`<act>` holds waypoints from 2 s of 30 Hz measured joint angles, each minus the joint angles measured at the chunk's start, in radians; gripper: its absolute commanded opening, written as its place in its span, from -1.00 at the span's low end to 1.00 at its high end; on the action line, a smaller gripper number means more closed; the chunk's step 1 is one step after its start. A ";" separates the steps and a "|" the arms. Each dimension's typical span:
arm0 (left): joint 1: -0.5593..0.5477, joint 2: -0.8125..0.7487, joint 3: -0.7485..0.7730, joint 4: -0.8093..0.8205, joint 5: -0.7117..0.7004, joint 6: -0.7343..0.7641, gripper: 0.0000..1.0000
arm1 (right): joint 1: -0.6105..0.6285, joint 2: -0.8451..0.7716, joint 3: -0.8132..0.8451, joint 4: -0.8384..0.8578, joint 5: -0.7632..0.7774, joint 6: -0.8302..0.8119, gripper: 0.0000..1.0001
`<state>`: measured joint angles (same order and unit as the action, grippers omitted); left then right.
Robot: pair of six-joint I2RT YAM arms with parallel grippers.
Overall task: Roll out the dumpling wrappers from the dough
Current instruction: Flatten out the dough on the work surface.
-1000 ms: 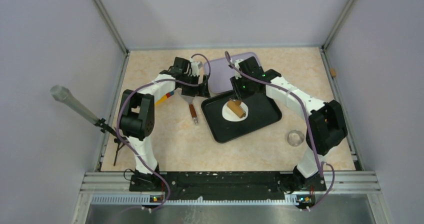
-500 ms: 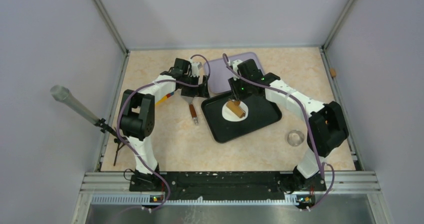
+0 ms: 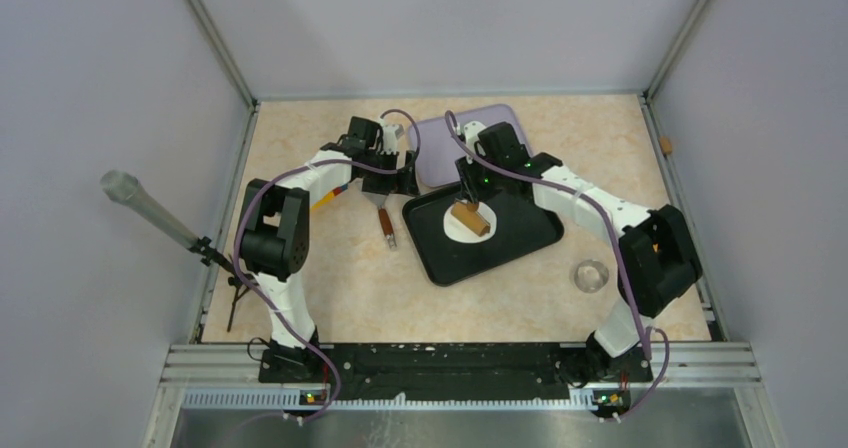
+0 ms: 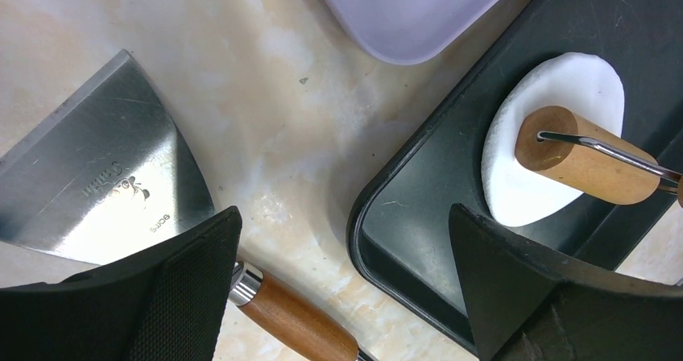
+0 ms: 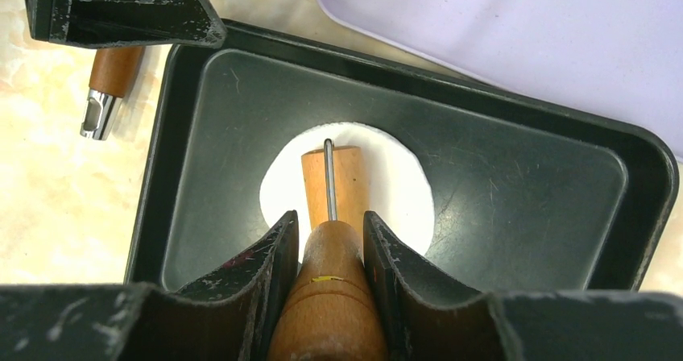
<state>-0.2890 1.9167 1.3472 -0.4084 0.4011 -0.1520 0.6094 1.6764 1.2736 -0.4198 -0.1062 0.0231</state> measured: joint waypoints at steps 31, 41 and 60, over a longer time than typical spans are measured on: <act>0.000 0.037 -0.001 0.005 0.003 -0.005 0.65 | 0.049 -0.027 -0.085 0.107 -0.077 -0.087 -1.00; -0.015 0.057 0.000 -0.013 0.031 0.039 0.29 | 0.050 -0.025 -0.089 0.121 -0.073 -0.083 -1.00; -0.092 0.092 0.064 -0.114 0.017 0.180 -1.00 | 0.060 -0.041 -0.107 0.150 -0.074 -0.105 -1.00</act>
<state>-0.3809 2.0083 1.4117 -0.5228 0.4179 0.0277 0.6689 1.6356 1.1664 -0.2703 -0.1806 -0.0822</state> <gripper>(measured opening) 0.045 0.320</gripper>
